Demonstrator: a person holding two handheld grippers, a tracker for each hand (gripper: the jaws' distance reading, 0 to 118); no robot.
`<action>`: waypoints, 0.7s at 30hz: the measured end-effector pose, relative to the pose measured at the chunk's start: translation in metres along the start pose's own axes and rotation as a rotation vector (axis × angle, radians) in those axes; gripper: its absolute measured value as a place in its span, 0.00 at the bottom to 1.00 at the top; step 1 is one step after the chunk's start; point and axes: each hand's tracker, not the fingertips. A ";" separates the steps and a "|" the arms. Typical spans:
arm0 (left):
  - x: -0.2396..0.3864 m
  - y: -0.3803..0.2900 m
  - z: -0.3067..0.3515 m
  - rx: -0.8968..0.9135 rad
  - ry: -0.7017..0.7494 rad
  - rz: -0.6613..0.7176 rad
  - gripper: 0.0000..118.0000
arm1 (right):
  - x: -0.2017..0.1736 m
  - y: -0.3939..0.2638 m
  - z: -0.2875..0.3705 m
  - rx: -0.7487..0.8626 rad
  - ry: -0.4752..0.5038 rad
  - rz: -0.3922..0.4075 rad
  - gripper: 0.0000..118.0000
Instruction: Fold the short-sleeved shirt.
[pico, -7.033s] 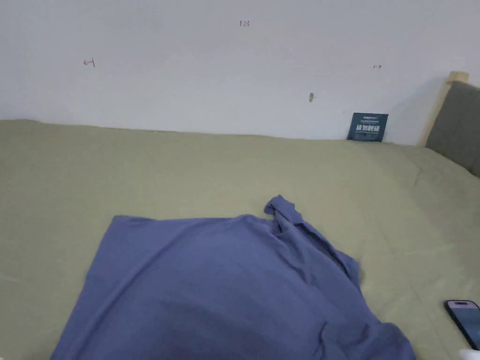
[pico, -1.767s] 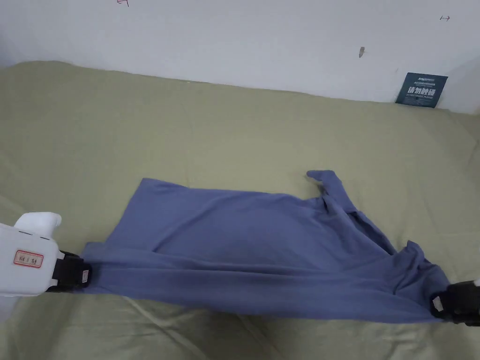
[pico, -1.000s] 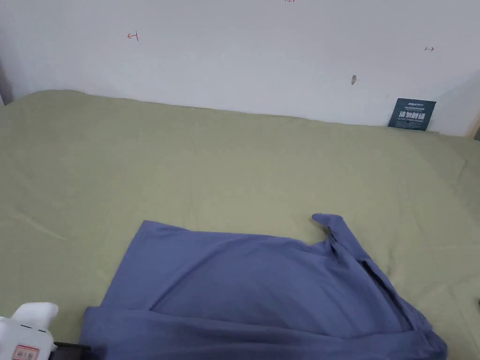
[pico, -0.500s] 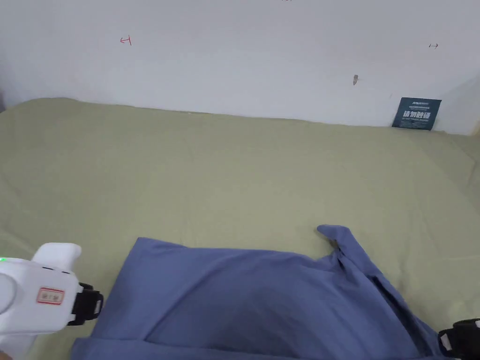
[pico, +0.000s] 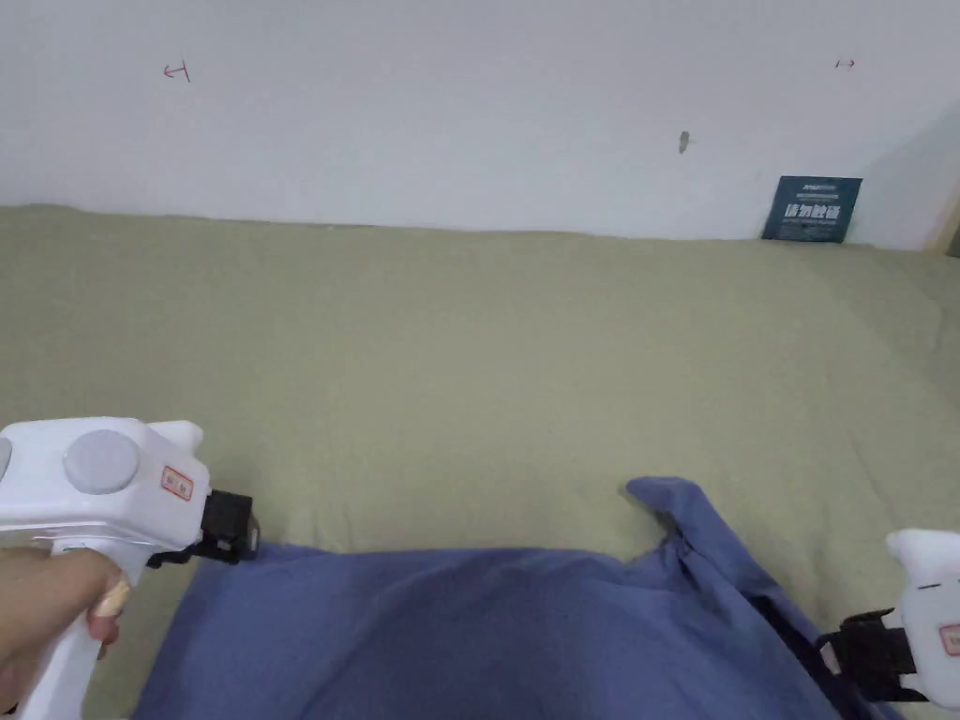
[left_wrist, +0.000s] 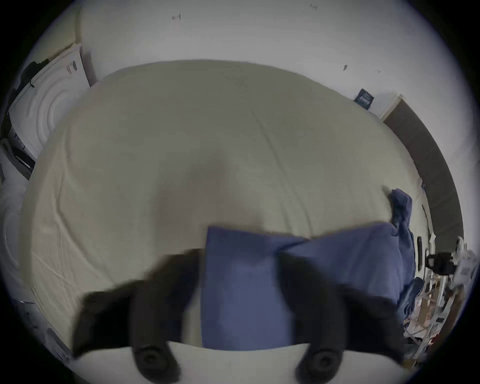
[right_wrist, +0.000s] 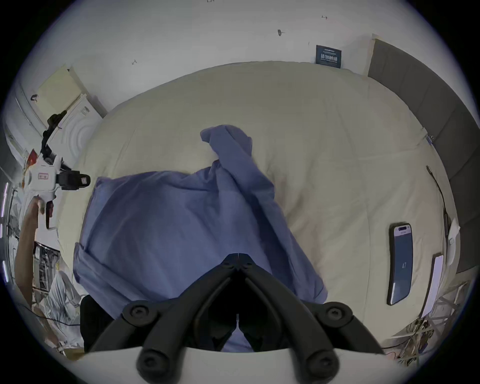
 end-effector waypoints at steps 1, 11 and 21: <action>0.001 0.003 -0.006 0.022 0.014 0.010 0.92 | 0.002 0.001 -0.001 -0.001 -0.002 0.000 0.00; 0.009 -0.007 -0.033 -0.084 0.089 -0.035 0.46 | 0.025 0.023 -0.022 -0.001 -0.067 -0.020 0.00; 0.009 -0.009 -0.023 -0.099 0.015 -0.067 0.03 | 0.036 0.083 -0.115 -0.104 -0.119 0.102 0.78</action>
